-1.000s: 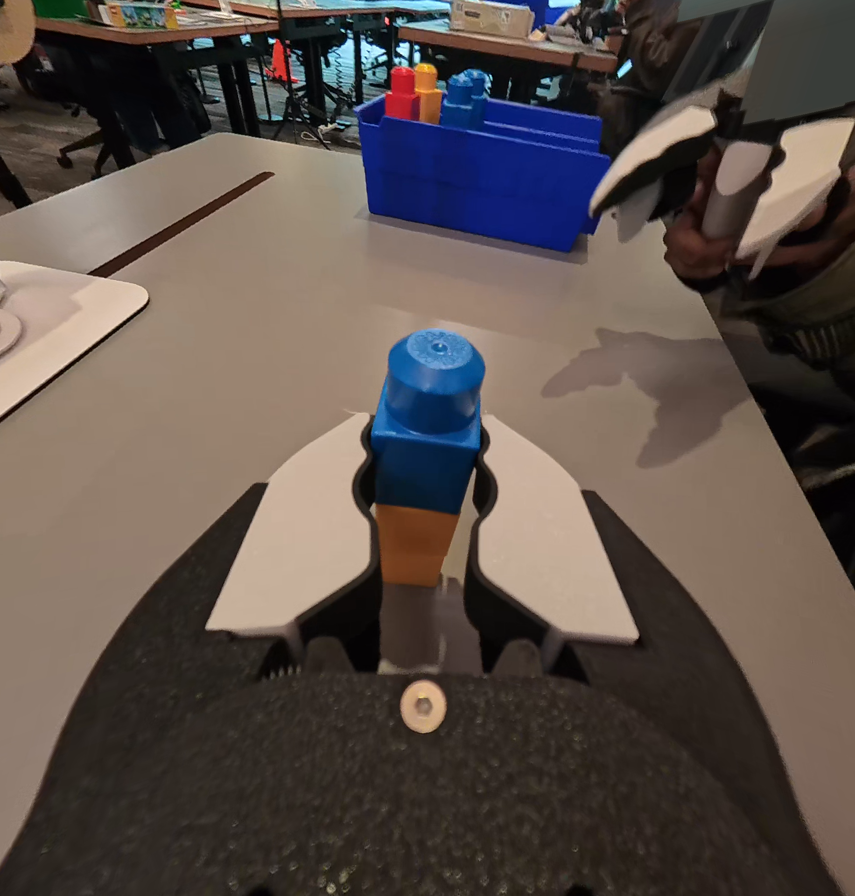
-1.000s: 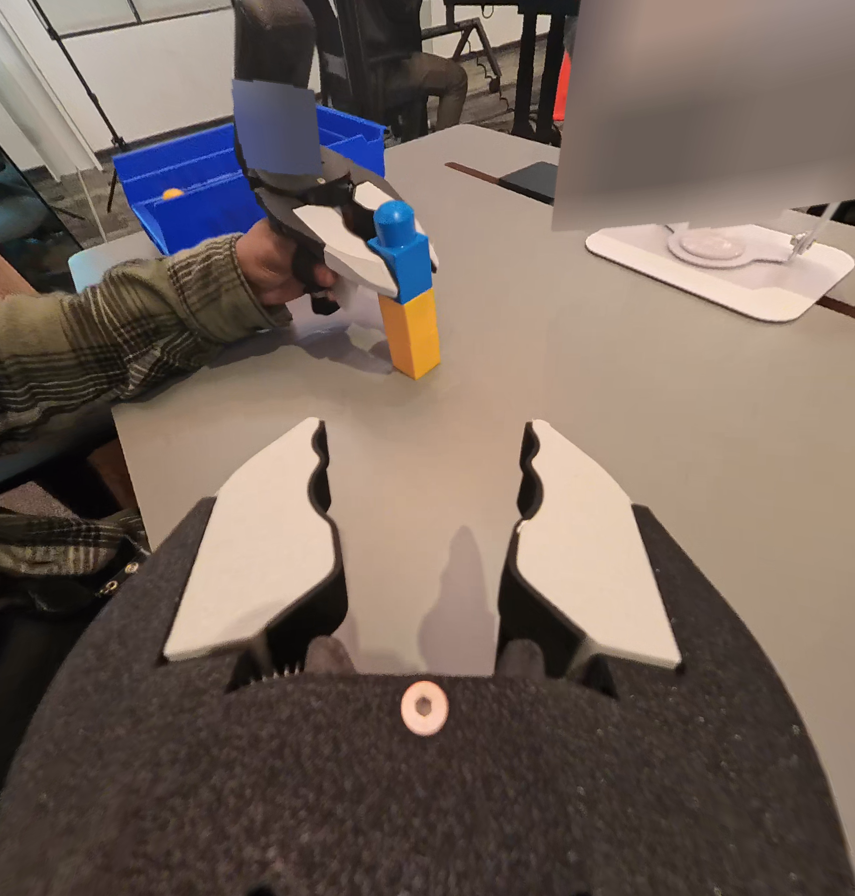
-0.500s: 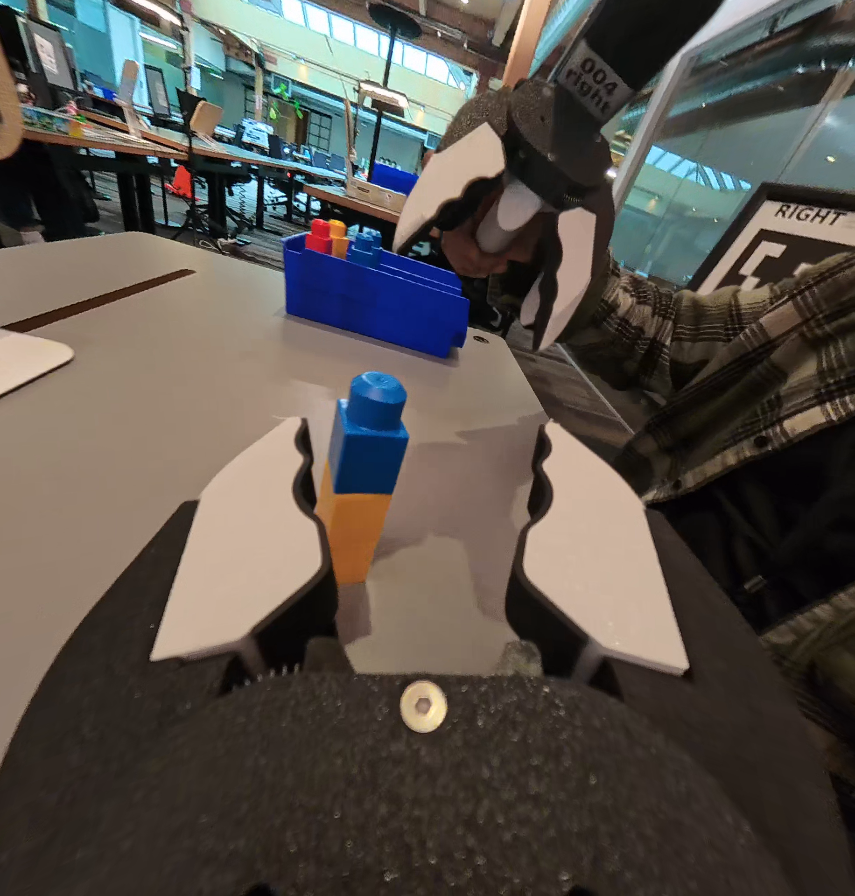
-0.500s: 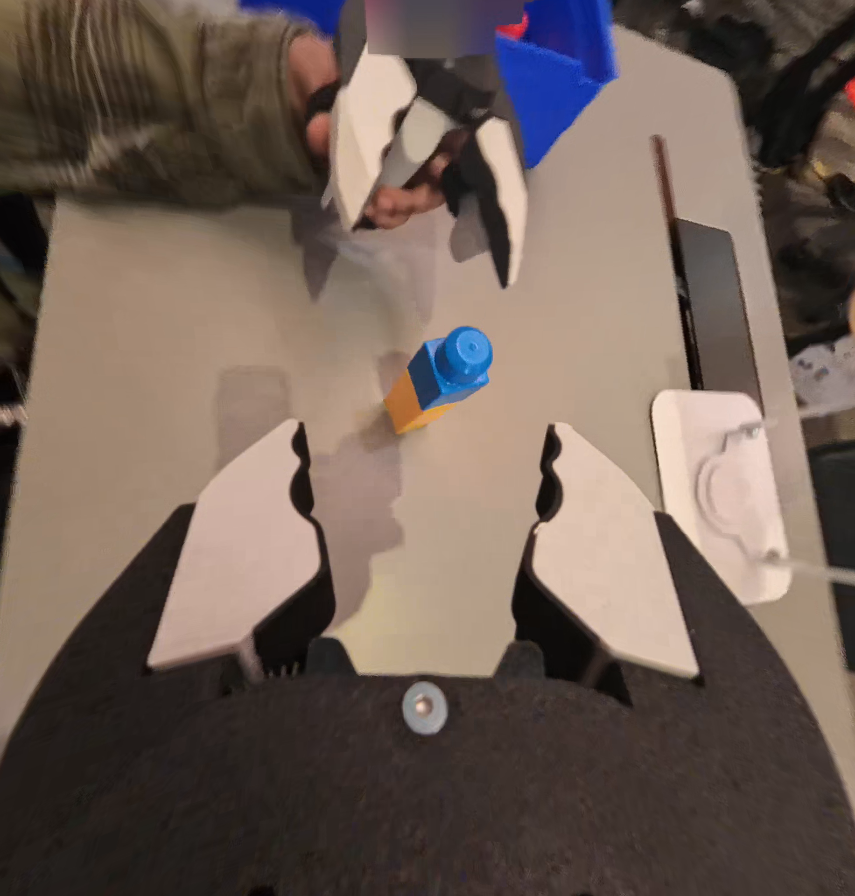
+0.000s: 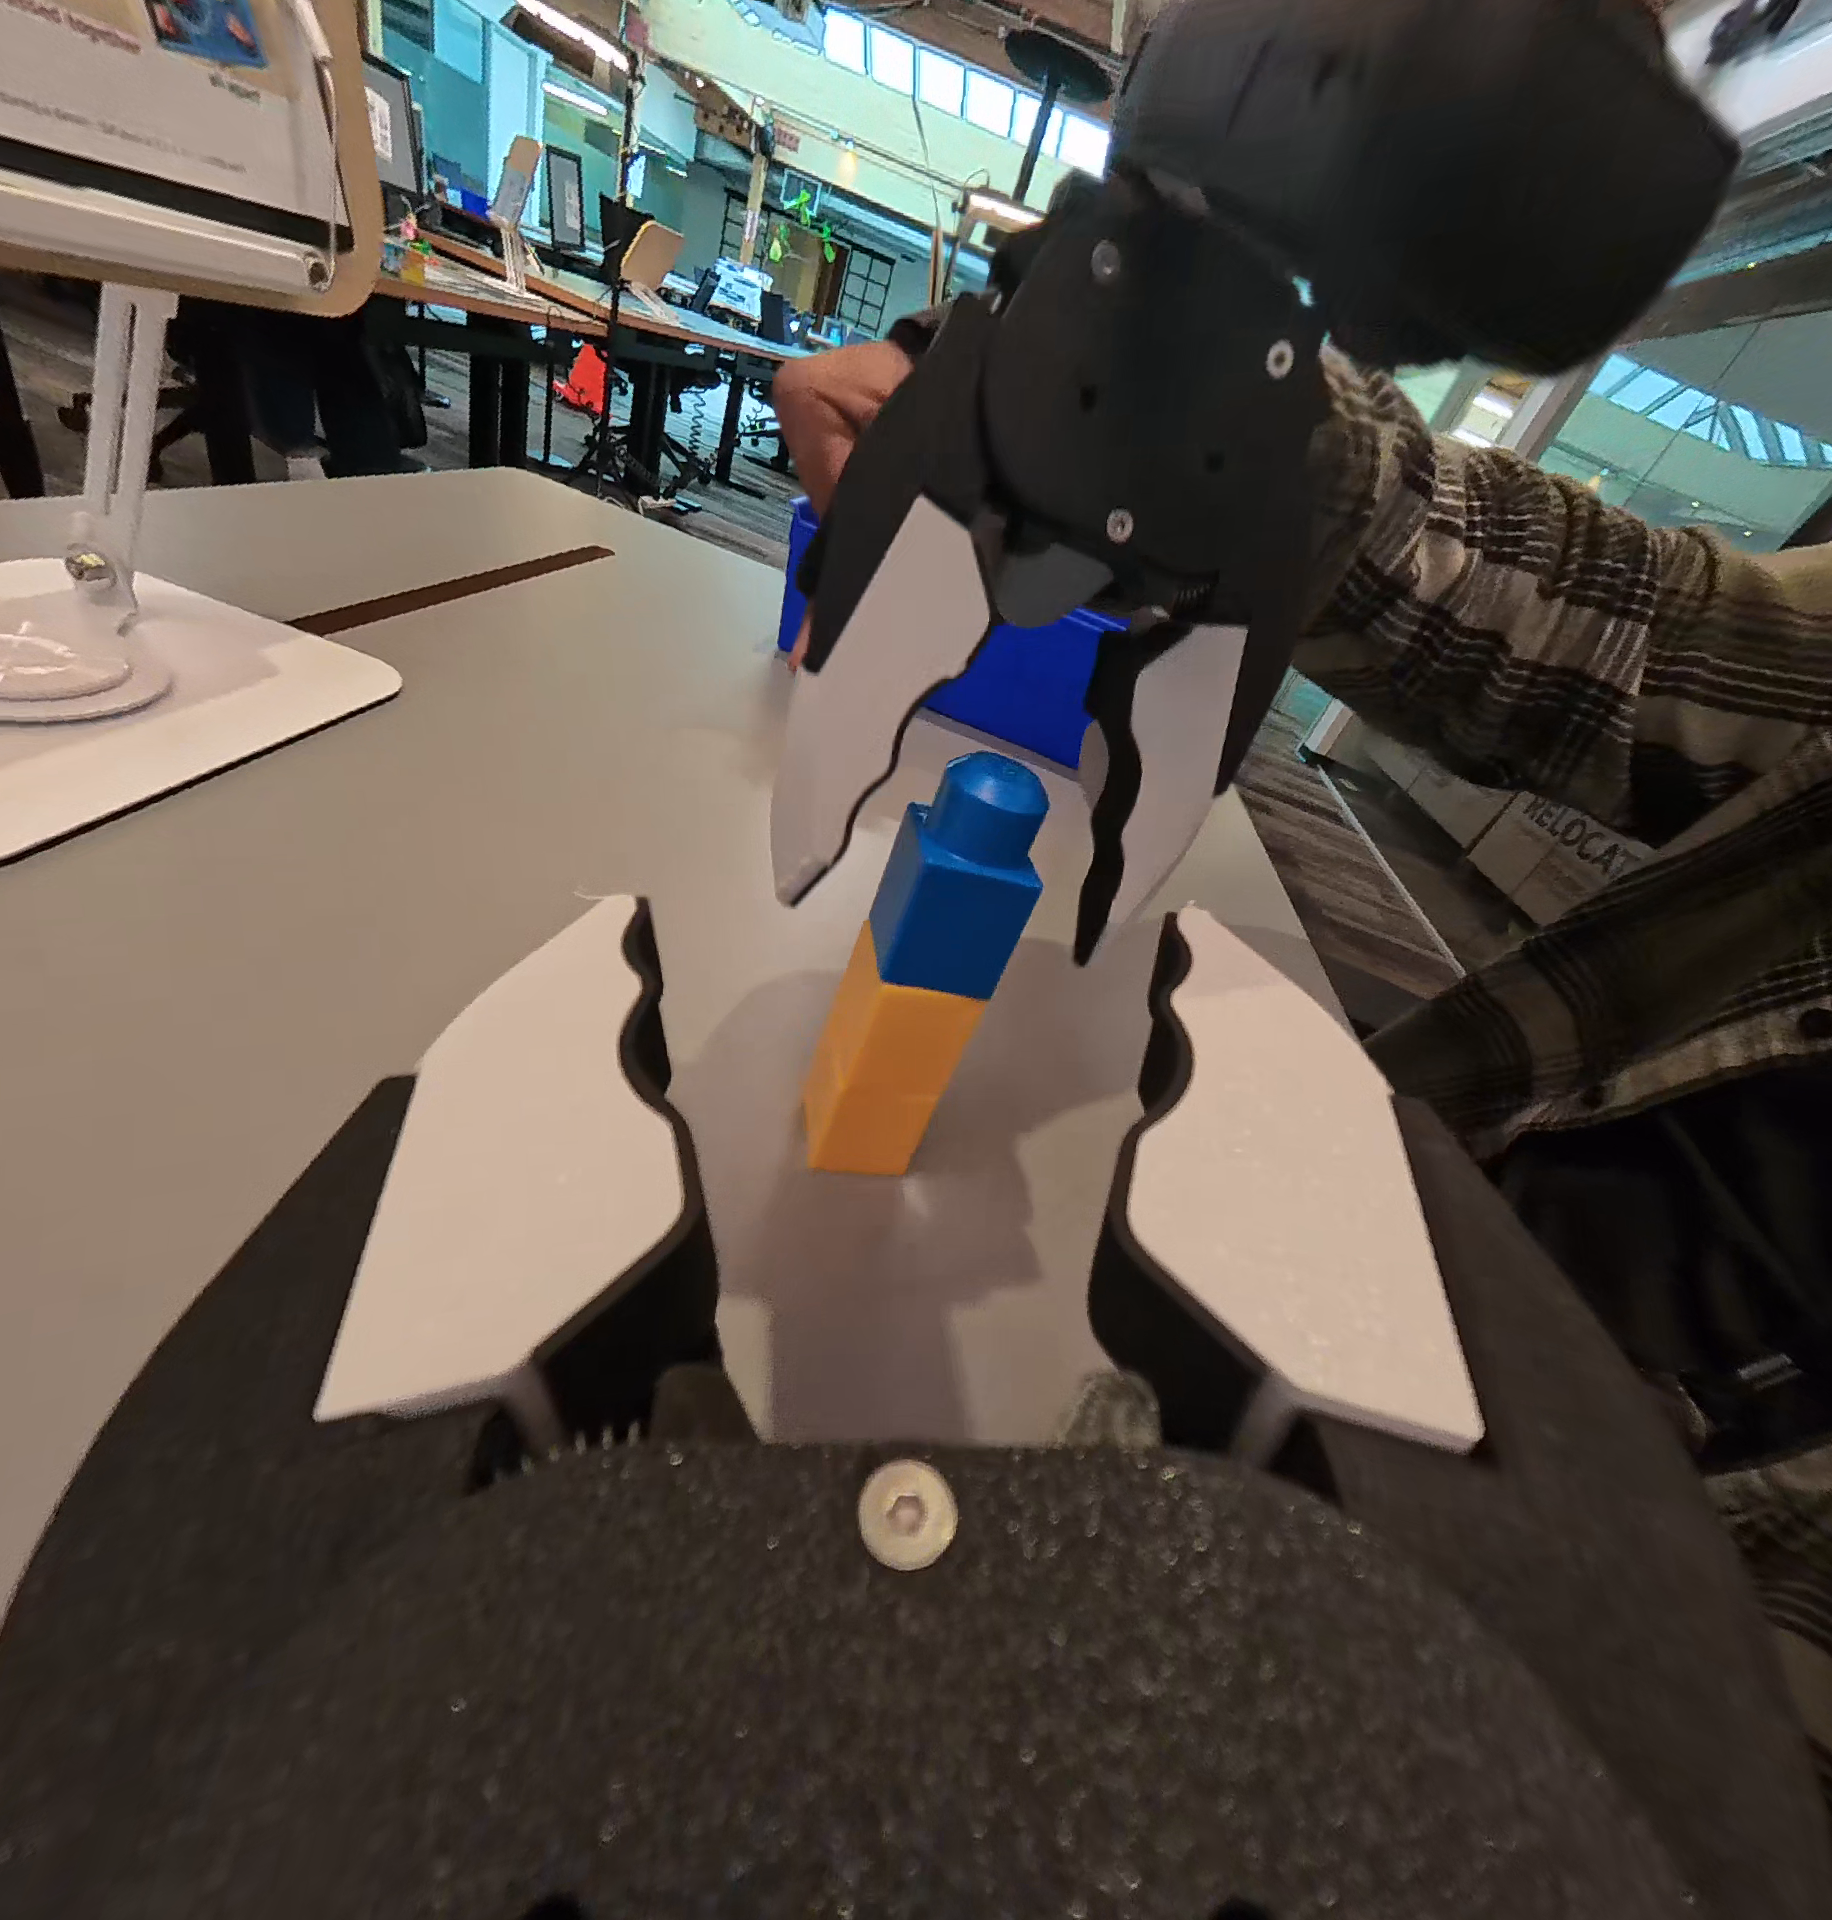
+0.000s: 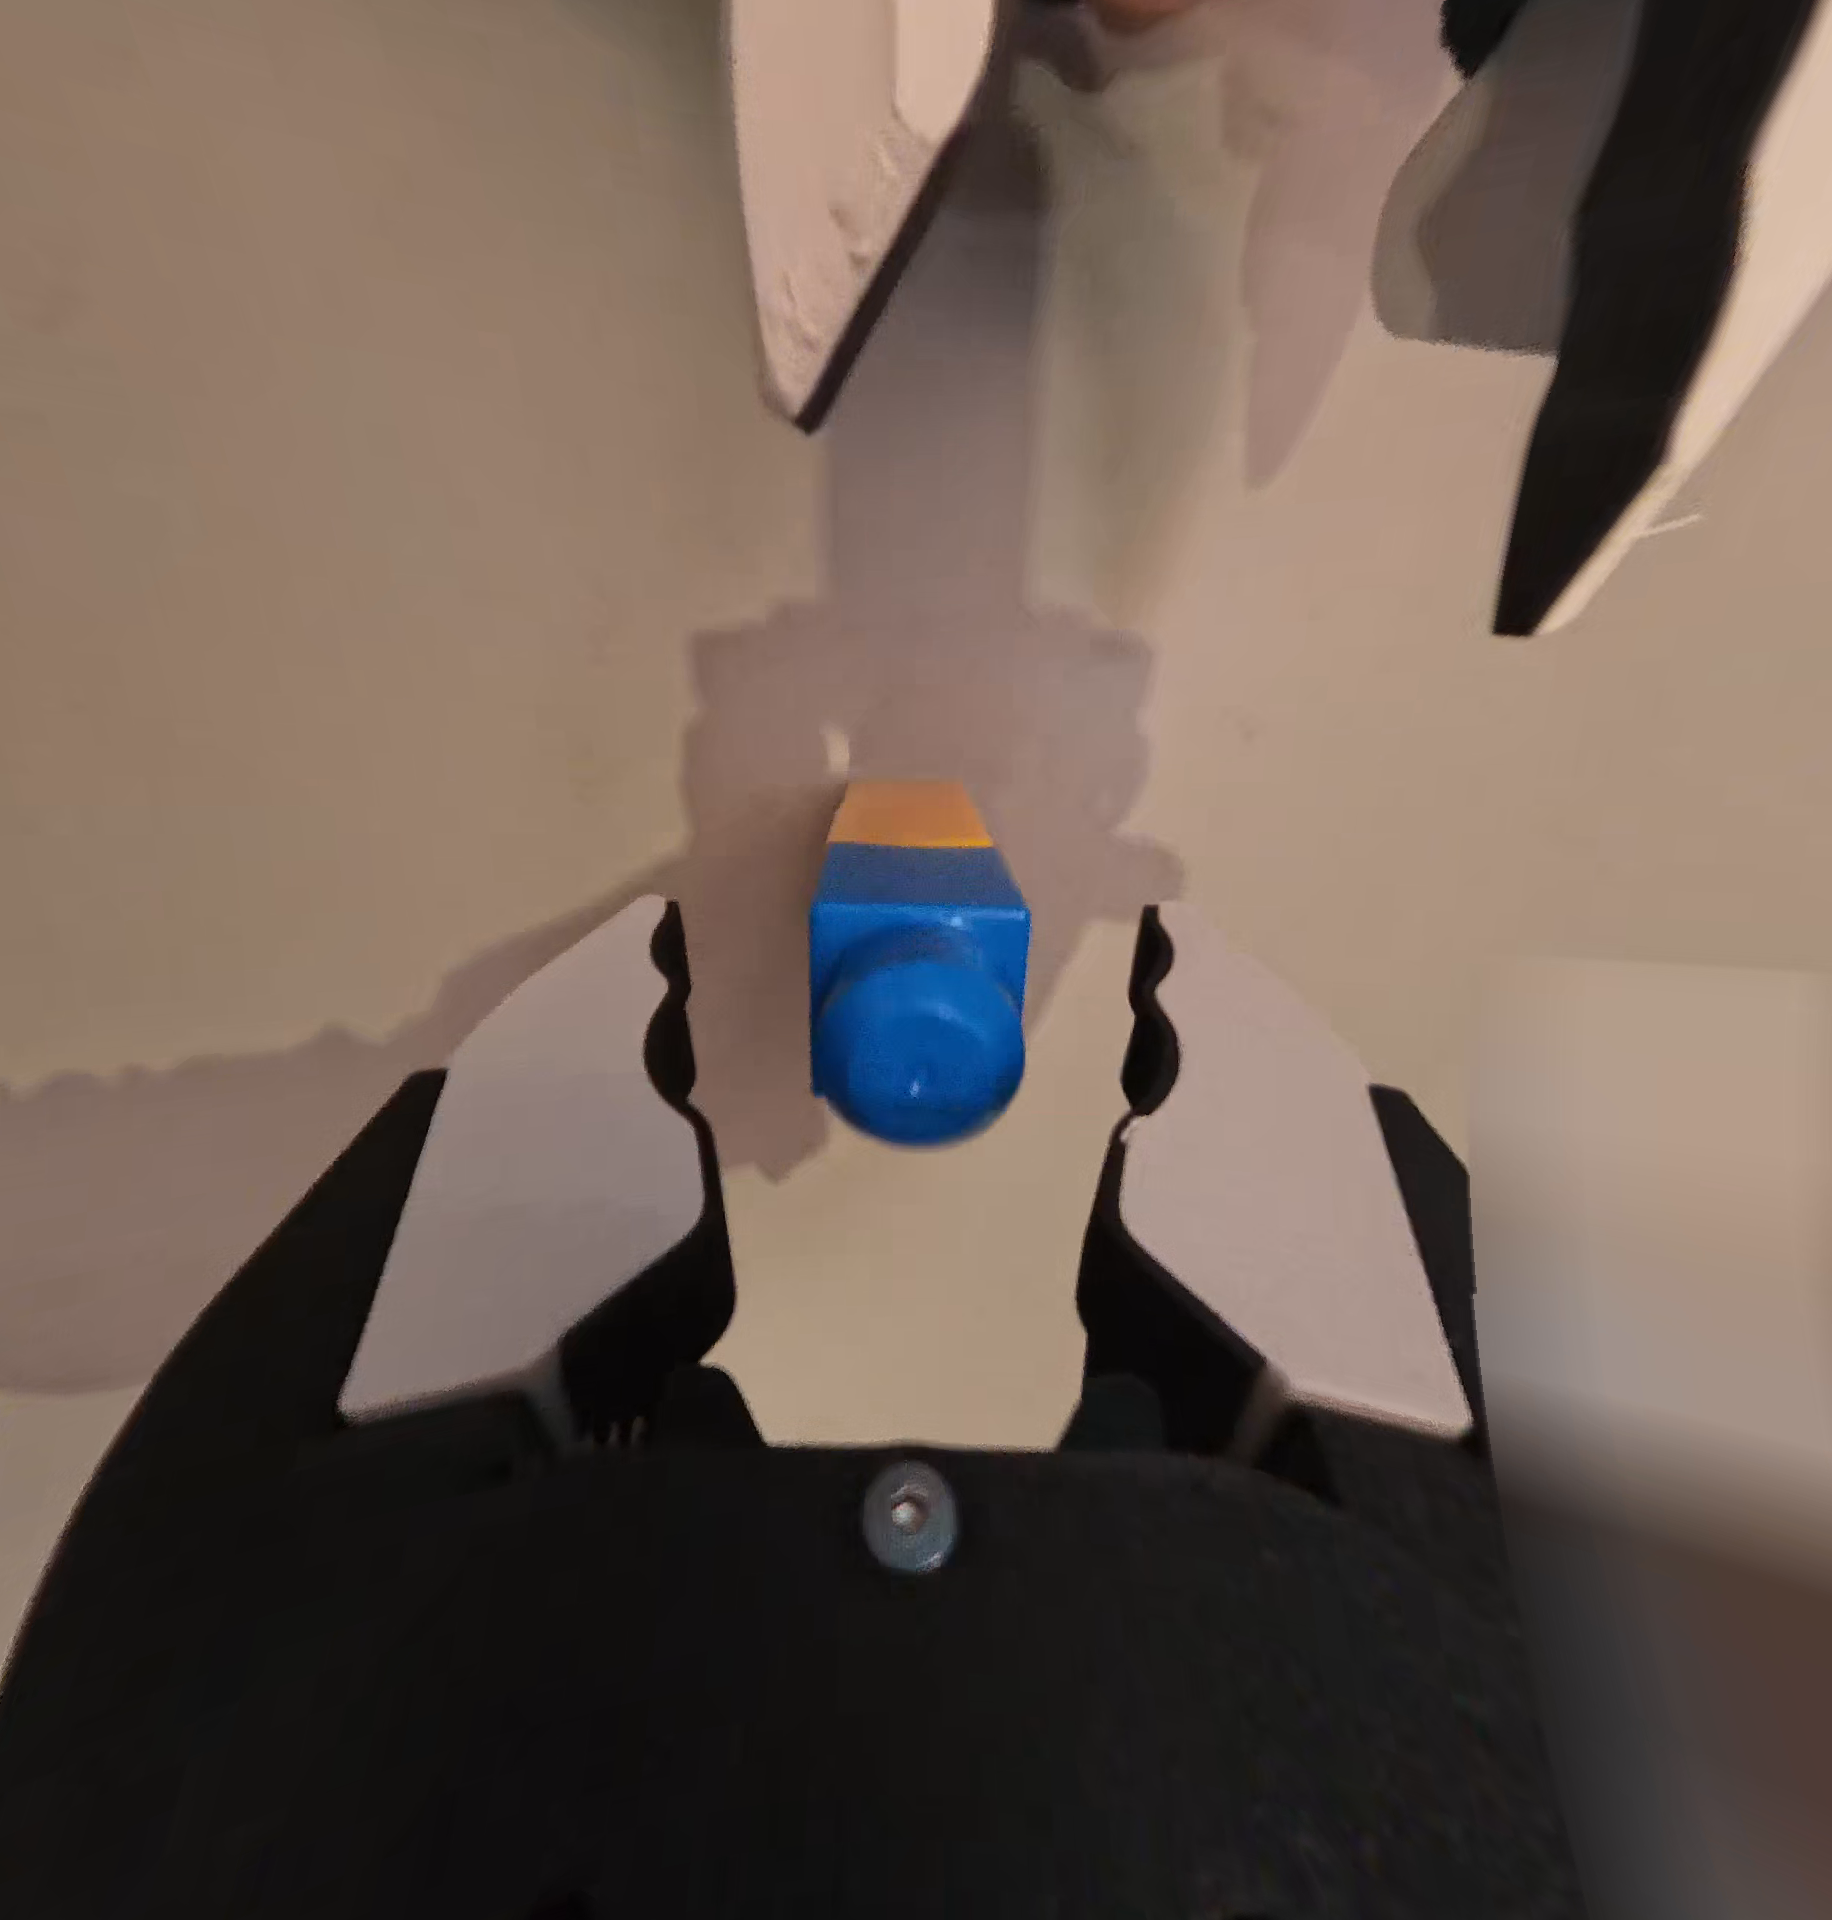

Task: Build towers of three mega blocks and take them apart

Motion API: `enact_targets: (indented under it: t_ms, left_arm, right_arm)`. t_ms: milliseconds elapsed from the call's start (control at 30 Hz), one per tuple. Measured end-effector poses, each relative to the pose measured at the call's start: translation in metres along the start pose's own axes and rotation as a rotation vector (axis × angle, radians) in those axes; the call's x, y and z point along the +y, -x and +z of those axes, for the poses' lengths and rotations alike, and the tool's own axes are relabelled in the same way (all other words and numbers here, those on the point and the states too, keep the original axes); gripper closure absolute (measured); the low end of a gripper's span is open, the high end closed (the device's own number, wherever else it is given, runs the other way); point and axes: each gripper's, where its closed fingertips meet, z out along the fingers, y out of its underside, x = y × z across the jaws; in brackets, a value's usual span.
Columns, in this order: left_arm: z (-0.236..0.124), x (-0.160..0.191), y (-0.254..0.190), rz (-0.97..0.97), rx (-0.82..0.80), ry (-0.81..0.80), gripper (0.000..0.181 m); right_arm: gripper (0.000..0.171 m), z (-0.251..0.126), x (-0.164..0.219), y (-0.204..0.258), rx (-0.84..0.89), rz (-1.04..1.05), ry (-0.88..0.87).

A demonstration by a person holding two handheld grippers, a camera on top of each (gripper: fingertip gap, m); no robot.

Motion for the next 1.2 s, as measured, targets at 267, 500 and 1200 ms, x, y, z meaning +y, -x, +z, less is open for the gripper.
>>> enact_targets:
  t_ms: [267,500,1200]
  left_arm:
    - [-0.010,-0.010,0.008,-0.046,-0.023,-0.079,0.097]
    - [-0.003,-0.008,0.009,-0.064,-0.038,-0.072,0.099]
    - [0.034,0.007,-0.017,0.007,0.014,0.050,0.102]
  right_arm:
    - [0.129,0.012,0.012,-0.008,0.034,0.071,0.086]
    - [0.129,-0.121,0.106,-0.008,0.275,0.479,0.049]
    - [0.129,-0.191,0.463,0.175,0.435,1.808,0.076]
